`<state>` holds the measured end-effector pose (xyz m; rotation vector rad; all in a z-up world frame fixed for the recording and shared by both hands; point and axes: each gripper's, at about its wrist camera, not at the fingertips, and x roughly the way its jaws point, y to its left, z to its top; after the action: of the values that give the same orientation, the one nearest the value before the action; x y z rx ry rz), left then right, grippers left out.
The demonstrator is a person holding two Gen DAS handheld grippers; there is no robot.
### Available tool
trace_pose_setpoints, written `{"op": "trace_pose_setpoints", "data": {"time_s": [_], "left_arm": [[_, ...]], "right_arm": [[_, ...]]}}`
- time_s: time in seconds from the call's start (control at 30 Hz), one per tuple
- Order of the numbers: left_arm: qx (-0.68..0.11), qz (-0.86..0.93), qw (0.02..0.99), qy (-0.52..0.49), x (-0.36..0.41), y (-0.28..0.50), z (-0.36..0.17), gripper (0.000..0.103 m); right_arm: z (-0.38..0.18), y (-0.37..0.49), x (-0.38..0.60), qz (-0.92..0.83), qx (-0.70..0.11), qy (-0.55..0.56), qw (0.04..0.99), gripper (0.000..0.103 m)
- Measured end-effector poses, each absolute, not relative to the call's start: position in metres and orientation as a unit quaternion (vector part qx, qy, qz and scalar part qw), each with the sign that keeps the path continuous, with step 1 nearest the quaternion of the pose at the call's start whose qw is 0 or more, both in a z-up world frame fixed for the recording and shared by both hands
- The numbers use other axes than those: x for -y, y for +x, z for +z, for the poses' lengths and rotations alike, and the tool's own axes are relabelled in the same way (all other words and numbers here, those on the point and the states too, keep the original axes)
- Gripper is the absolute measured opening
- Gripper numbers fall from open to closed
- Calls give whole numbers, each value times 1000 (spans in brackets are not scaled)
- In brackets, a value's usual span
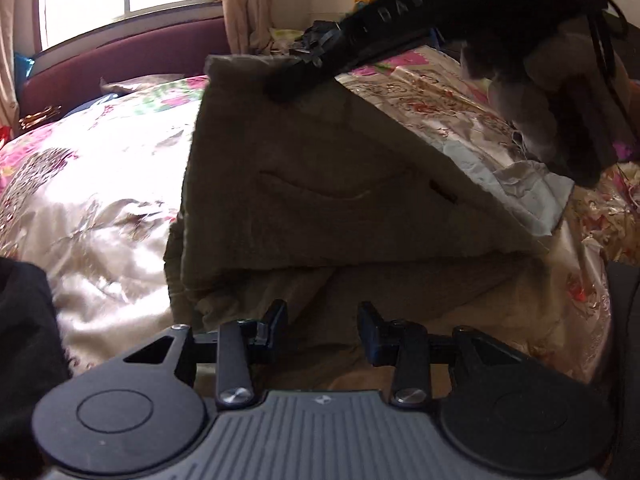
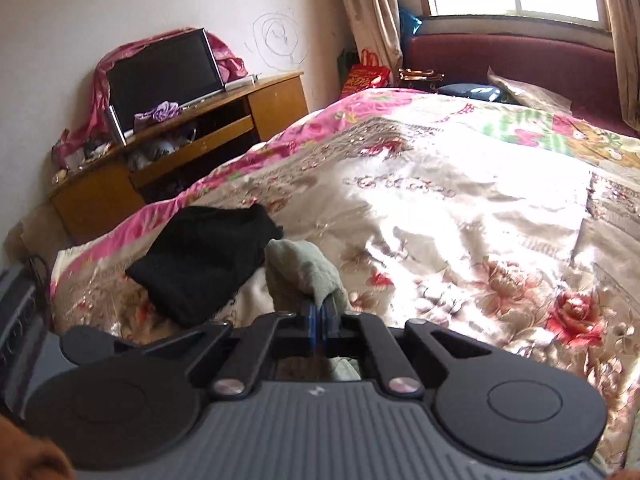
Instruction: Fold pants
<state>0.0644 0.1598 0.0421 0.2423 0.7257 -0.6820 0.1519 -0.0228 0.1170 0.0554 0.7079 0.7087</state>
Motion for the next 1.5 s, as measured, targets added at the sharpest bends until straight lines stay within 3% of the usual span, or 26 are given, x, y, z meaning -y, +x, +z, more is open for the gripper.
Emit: {"op": "trace_pose_setpoints", "data": {"time_s": [0.23,0.4,0.57,0.73,0.77,0.87,1.0,1.1,1.33,1.4,1.5], "left_arm": [[-355,-307,871,146,-142,158,36,53],[-357,-211,901,129,-160,202,26,53],[-349,-108,910,198,-160,210,1,52],[-361,-107,912,160,-181,185,1,53],[-362,-107,914,149,-189,177,2,54],[-368,-83,917,132,-211,150,2,60],[-374,-25,917,133,-243,131,2,60],[-370,-9,923,100,-258,118,13,60],[-326,-87,933,127,-200,94,34,60],[-318,-126,931,128,-173,91,36,60],[-317,-184,922,122,-130,90,31,61]], "right_arm": [[155,176,31,329,-290,-6,898,2],[135,176,21,344,-311,-7,886,2],[112,176,10,357,-325,3,876,2],[97,174,3,369,-345,0,863,4],[94,173,4,372,-350,3,860,9],[72,166,-2,383,-378,1,843,10],[39,145,-34,399,-369,-38,839,10],[14,137,-56,421,-406,-20,811,10],[25,129,2,366,-421,55,828,10],[34,125,37,333,-419,67,842,20],[38,121,106,233,-423,62,874,27]]}}
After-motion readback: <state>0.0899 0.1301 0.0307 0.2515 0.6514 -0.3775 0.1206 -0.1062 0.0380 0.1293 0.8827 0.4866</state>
